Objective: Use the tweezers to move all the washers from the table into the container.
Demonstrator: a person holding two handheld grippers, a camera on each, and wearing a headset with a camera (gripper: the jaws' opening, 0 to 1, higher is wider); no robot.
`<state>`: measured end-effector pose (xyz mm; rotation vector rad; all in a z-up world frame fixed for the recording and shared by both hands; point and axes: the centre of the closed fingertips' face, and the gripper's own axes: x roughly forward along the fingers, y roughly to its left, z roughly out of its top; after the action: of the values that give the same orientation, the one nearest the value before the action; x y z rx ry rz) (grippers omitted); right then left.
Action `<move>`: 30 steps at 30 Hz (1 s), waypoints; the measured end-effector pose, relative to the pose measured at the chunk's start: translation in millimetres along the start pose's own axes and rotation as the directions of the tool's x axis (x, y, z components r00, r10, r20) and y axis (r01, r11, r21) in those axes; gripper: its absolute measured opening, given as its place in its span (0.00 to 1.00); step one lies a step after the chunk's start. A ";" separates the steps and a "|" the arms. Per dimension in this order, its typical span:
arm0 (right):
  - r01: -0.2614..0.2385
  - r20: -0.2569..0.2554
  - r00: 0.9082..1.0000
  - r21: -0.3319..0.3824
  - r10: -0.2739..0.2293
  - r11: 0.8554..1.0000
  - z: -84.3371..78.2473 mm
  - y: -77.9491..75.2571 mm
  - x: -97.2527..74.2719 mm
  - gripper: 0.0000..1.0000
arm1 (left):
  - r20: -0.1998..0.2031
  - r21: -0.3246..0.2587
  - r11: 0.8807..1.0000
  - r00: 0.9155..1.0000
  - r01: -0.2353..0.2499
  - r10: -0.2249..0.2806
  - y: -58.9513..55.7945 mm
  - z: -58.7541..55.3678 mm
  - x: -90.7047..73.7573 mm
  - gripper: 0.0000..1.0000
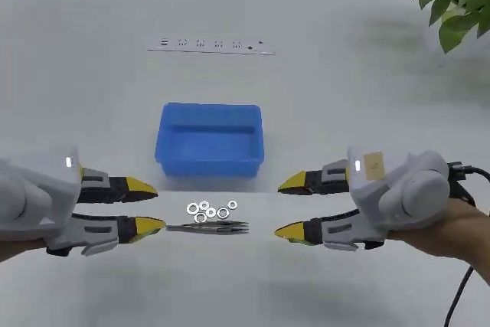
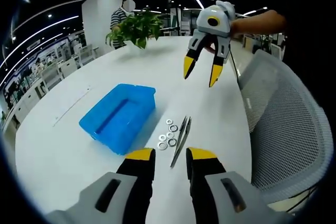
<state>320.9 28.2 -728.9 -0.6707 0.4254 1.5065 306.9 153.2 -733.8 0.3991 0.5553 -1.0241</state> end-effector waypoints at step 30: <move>-0.165 -0.111 0.981 -0.069 0.157 0.984 -16.0 10.2 60.5 0.21 | -0.229 0.129 0.977 0.963 0.172 -0.140 -6.2 -40.3 35.2 0.16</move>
<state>315.7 63.7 -781.2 -0.7945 0.5132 1.6524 305.7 148.5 -787.5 0.6118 0.7194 -1.1855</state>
